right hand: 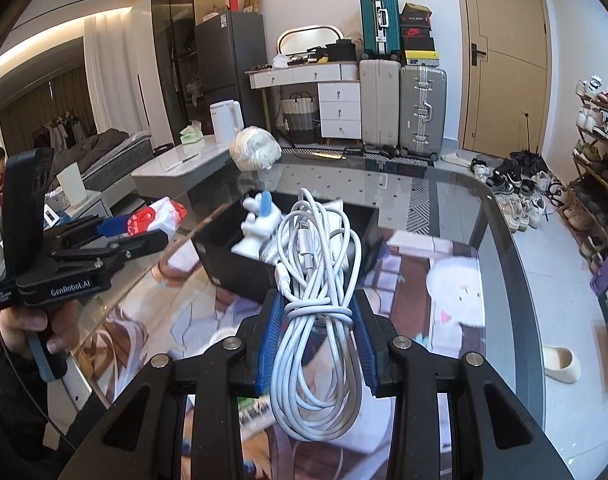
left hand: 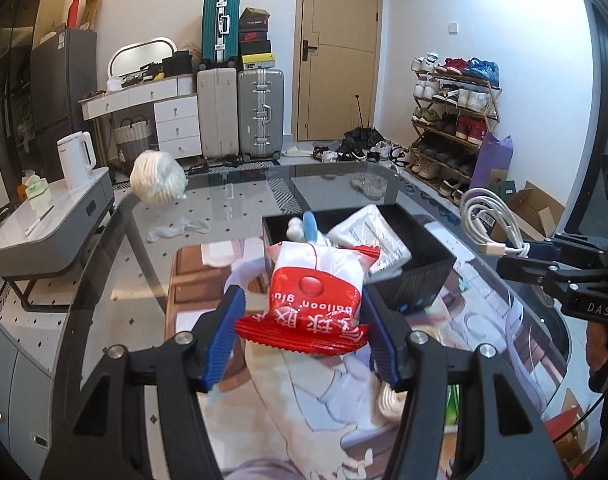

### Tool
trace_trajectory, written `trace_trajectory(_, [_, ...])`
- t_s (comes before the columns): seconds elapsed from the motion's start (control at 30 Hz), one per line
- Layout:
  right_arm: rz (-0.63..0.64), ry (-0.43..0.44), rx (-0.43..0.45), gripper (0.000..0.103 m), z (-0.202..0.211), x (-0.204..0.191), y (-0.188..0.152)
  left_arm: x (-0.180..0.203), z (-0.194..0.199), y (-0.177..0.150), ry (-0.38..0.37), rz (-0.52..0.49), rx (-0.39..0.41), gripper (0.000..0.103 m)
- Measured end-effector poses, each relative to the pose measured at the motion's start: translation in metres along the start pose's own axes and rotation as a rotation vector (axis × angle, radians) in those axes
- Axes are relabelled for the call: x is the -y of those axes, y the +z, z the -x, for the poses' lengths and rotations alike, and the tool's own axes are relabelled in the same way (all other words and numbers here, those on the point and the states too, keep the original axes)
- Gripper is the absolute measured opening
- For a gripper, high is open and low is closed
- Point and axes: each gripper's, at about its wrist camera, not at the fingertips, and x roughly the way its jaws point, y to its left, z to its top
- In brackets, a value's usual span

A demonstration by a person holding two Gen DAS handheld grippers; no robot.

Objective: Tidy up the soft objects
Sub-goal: 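Lift the cable coil and red packet and carry both over the black box, then lower both tools into the box and open them to release the items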

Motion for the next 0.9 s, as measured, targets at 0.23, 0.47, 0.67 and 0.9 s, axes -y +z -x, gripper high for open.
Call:
trace_trajectory(0.23, [0.012, 0.011, 0.024, 0.035, -0.016, -0.001, 0.025, 0.004, -0.015, 0.016, -0.008, -0.011, 0.017, 0.058])
trace_trajectory(0.47, [0.007, 0.021, 0.038, 0.035, -0.038, -0.002, 0.039, 0.005, -0.04, 0.025, -0.011, -0.007, 0.016, 0.058])
trace_trajectory(0.67, [-0.003, 0.034, 0.049, 0.035, -0.057, 0.0, 0.046, 0.005, -0.06, 0.029, -0.02, 0.006, 0.018, 0.058])
trace_trajectory(0.9, [0.013, 0.027, 0.047, 0.035, -0.091, 0.005, 0.059, 0.009, -0.083, 0.029, 0.001, -0.013, 0.015, 0.058])
